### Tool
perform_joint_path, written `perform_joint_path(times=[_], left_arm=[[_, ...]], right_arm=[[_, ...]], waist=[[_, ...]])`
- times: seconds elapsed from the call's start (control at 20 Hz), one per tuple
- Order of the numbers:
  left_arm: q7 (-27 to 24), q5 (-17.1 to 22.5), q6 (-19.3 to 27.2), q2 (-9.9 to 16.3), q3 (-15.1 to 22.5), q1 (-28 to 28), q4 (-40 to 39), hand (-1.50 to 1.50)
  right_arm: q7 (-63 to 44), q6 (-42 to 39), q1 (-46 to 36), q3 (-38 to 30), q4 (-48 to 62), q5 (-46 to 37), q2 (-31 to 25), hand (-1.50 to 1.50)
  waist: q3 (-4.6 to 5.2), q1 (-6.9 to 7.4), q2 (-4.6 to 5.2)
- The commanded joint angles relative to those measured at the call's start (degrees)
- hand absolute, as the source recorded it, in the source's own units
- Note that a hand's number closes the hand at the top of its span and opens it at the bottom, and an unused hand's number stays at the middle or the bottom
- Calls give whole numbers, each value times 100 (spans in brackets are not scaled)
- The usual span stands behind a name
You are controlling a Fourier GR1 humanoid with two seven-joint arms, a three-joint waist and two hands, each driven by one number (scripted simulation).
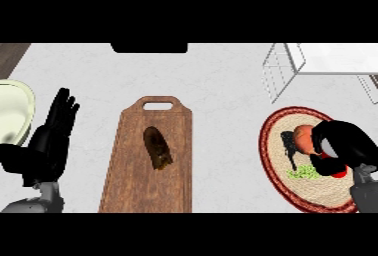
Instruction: Pick the can from the placemat and place it in the tiered shelf
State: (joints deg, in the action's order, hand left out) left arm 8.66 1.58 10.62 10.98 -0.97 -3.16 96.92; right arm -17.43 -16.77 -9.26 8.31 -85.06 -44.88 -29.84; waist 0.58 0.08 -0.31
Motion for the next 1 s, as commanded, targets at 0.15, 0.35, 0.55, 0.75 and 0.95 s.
perform_joint_path(times=[0.15,0.35,0.55,0.75,0.95], left_arm=[[146,26,-69,50,-109,-16,169,0],[228,-20,-76,129,-151,-140,43,0],[-102,-14,-42,8,-201,-10,-133,0],[279,97,-141,199,-345,-177,45,0],[72,-79,-75,-37,-172,-287,-266,0]], right_arm=[[-281,-797,-107,-478,-1199,952,298,150],[-1024,-534,-167,-927,-2175,1451,865,150],[-1651,-444,-263,-1650,-3086,1967,947,150],[-2771,-513,-849,-2112,-3646,1953,732,150],[-2411,-775,-1361,-2926,-2937,2226,-33,150]], waist=[[-55,-32,12],[-53,-104,-15],[-51,-134,-10],[-51,-74,-2],[-56,-28,30]])
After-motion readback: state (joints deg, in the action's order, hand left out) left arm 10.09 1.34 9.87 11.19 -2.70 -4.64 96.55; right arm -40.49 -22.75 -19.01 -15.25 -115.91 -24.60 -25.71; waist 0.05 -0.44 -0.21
